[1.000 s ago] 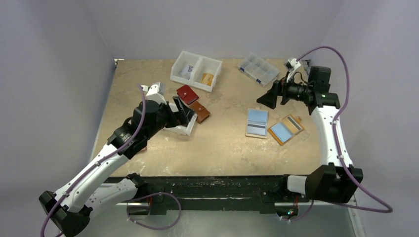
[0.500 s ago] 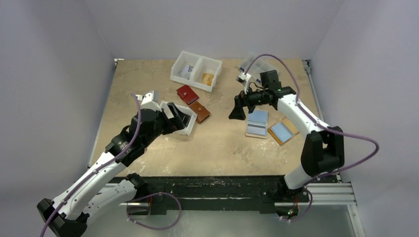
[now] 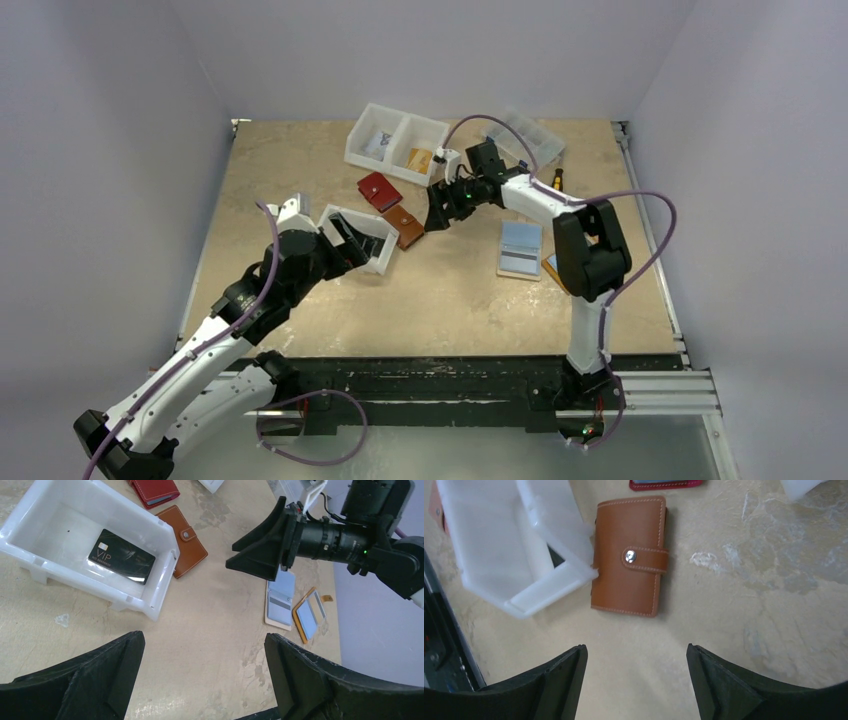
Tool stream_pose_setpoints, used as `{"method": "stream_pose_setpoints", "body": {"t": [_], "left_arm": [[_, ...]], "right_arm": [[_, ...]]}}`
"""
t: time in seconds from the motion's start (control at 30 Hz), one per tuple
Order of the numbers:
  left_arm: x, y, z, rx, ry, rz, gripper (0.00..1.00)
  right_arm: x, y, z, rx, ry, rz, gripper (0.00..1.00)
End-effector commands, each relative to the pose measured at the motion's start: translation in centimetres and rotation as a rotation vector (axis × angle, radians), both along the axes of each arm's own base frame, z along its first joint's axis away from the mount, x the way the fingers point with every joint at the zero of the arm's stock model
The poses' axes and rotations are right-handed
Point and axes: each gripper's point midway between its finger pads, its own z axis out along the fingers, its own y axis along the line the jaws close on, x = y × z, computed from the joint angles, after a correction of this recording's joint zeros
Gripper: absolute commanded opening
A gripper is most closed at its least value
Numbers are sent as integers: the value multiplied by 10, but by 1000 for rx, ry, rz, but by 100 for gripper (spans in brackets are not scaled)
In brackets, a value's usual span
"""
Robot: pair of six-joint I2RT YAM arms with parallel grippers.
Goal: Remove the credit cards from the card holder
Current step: Move the card holder to the center of the board.
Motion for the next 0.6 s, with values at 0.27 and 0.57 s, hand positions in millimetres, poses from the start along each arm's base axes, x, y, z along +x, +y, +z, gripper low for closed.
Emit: {"method": "stream_pose_setpoints", "body": {"t": [0.27,0.57], "left_arm": [[6,0,-2,-17,7,40,98],[6,0,-3,-21,8,38,98]], "right_arm": [[43,45,-15,66,119,-158,72],[19,65,-32,117,240,-128,50]]}}
